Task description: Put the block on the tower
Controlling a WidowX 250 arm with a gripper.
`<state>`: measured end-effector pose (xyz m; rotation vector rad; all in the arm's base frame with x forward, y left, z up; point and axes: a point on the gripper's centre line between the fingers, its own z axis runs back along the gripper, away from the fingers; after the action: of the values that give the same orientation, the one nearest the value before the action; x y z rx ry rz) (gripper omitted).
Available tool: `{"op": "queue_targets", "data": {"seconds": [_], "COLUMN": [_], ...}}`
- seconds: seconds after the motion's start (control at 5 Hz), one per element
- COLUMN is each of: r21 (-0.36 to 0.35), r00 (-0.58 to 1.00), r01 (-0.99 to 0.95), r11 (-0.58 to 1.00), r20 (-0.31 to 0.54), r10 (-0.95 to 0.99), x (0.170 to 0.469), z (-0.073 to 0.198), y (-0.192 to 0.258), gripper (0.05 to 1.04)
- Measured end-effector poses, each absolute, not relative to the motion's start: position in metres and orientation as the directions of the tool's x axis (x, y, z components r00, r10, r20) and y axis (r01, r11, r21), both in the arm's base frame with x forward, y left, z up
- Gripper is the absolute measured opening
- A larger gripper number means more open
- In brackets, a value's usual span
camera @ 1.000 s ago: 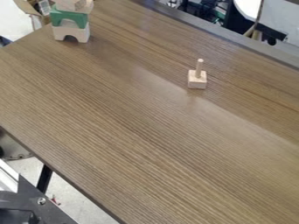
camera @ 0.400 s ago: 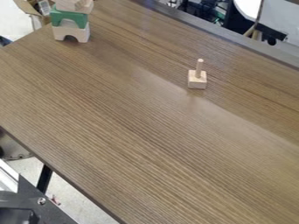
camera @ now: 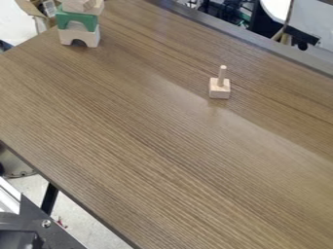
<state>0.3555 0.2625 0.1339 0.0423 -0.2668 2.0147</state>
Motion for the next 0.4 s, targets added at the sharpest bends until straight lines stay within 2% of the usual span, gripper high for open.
{"op": "queue_targets", "data": {"seconds": [0.4], "r21": [-0.162], "r00": [-0.446], "r01": [-0.891], "r11": [-0.423], "r20": [0.144], "r10": [0.884], "x": [0.3543], "z": [0.1340], "y": [0.2621], "gripper": [0.562]}}
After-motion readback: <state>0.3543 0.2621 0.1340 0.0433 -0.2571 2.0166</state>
